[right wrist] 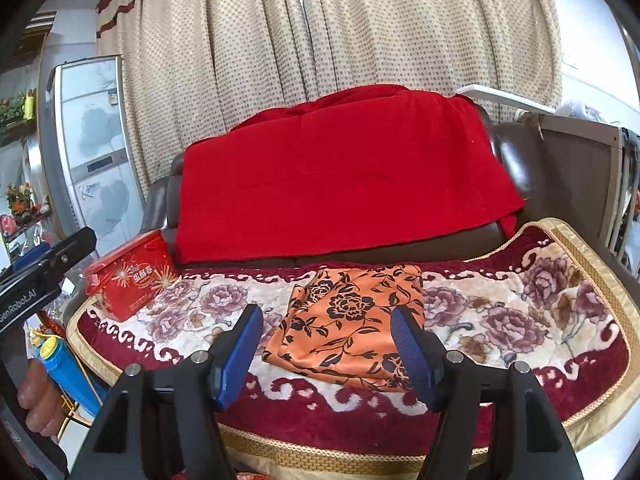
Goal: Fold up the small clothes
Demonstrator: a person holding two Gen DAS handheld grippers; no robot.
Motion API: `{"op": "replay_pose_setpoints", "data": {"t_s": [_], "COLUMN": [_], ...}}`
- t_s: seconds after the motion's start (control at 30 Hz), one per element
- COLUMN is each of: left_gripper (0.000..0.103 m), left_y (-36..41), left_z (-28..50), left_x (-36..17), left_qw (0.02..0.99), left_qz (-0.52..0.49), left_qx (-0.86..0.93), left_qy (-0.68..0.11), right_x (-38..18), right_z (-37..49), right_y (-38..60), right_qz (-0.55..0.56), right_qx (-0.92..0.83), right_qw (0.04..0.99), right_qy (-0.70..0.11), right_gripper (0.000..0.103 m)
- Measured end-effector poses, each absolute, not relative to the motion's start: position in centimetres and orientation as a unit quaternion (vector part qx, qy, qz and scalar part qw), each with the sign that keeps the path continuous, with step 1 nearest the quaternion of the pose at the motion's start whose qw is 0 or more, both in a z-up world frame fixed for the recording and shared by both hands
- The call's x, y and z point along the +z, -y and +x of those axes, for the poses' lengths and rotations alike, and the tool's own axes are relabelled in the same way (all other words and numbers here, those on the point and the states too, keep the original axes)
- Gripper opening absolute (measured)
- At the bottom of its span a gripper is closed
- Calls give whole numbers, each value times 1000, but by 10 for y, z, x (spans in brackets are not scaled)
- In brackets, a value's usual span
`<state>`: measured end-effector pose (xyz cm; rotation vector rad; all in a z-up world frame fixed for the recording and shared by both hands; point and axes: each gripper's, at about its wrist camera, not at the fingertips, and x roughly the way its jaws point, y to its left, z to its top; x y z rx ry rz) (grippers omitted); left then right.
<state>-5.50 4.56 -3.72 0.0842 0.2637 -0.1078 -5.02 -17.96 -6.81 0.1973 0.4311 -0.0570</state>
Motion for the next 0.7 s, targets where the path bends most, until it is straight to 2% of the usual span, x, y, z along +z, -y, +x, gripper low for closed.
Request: {"op": "replay_pose_setpoints", "data": {"t_s": [0.7], "left_gripper": [103], "left_y": [-45], "left_z": [-65], "left_x": [-32], "left_qw": [988], "left_qz": [39], "left_qx": [-79], "left_qy": [-131], "right_x": [-52], "right_z": [-60], "right_y": [176], "right_qz": [90], "right_qx": [-38], "right_qw": [977], "right_qy": [-191], "right_gripper": [70]}}
